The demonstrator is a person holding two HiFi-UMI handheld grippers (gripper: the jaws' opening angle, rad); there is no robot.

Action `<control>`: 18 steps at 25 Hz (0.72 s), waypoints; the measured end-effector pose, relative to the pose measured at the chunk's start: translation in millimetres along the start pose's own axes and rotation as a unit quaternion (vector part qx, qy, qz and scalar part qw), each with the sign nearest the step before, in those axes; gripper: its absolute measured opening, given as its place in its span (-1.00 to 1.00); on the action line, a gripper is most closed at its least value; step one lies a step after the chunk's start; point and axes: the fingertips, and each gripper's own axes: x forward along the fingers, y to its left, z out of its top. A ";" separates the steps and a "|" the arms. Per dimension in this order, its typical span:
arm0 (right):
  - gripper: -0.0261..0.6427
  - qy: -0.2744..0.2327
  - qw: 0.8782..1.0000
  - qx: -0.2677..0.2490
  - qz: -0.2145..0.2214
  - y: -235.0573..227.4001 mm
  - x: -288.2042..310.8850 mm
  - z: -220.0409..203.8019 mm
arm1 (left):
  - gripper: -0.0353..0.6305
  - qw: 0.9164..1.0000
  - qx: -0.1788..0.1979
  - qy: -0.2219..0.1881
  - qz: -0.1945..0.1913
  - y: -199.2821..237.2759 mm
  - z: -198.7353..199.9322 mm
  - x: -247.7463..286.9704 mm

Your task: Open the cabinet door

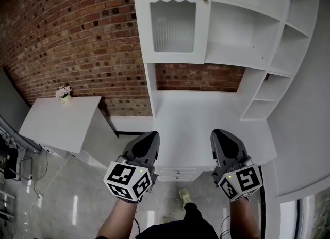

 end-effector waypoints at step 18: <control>-0.74 0.001 0.996 -0.014 0.084 -141.6 175.3 -26.8 | -0.88 0.996 0.006 -0.021 0.085 50.0 29.9 164.3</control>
